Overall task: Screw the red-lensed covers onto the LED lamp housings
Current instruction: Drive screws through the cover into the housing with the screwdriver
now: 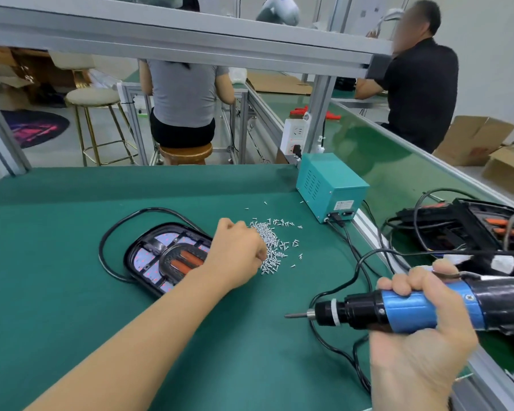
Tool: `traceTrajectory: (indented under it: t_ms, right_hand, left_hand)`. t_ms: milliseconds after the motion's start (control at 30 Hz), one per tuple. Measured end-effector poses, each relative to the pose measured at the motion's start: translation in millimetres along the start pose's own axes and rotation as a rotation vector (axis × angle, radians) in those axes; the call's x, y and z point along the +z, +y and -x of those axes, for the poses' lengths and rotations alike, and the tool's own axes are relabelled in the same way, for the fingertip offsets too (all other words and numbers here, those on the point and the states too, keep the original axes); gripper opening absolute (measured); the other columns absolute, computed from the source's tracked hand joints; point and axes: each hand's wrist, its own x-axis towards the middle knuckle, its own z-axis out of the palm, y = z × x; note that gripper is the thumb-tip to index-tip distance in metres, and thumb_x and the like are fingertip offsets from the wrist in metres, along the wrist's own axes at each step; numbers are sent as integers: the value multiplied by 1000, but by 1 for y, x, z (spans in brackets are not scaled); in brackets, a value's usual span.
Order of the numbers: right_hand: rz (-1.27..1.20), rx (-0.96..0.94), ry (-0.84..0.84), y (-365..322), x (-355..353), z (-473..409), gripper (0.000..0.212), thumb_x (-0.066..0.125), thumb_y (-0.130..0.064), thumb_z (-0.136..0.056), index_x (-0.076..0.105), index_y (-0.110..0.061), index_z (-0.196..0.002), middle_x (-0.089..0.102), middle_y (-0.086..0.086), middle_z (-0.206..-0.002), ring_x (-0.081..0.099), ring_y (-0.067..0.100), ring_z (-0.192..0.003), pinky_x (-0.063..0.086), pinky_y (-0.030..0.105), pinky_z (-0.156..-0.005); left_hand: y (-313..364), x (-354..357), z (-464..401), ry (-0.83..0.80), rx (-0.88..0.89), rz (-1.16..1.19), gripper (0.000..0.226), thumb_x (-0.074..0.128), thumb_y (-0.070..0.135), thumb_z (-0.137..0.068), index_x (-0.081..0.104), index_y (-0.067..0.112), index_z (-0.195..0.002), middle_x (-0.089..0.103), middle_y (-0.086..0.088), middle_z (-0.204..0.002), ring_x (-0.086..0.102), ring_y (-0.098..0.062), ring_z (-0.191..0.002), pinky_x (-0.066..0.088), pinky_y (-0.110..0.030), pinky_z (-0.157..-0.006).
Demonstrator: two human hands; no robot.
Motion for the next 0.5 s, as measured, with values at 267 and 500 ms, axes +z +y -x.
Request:
traceTrajectory:
  t_ms: [267, 500]
  right_hand:
    - [9, -7, -3, -5, -8, -2, 25, 50, -5, -76, 53, -26, -90, 47, -10, -63, 47, 7, -55, 47, 19, -66]
    - [20, 4, 8, -2, -3, 0, 26, 49, -4, -74, 55, -25, -89, 46, -9, -61, 47, 8, -53, 47, 18, -65]
  left_hand:
    - [13, 20, -13, -112, -87, -218, 19, 57, 6, -79, 66, 22, -83, 68, 2, -89, 50, -21, -99, 21, -40, -101]
    - [12, 25, -13, -116, -111, -225, 21, 54, 4, -82, 59, 24, -81, 67, 0, -89, 53, -21, -95, 23, -37, -101]
